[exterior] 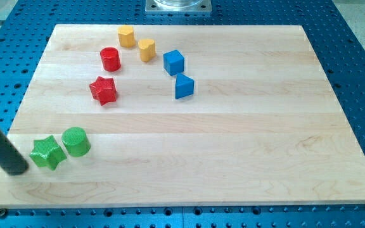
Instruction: Move the green circle to the top right side of the blue triangle
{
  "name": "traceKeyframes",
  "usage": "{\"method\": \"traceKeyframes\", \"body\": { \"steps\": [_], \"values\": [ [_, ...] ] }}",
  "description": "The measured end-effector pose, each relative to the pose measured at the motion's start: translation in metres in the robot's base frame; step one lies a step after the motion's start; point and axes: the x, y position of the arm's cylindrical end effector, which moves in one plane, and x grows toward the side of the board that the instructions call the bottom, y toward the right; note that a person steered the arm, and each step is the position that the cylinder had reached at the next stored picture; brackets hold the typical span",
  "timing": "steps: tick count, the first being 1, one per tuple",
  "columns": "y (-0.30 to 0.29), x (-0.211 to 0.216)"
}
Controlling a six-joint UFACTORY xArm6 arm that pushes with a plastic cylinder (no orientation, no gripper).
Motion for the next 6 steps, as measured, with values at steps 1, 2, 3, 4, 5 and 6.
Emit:
{"method": "traceKeyframes", "body": {
  "steps": [1, 2, 3, 4, 5, 6],
  "values": [
    [0.1, -0.018],
    [0.134, -0.04],
    [0.083, -0.035],
    [0.059, -0.069],
    [0.185, -0.087],
    [0.268, -0.106]
  ]
}}
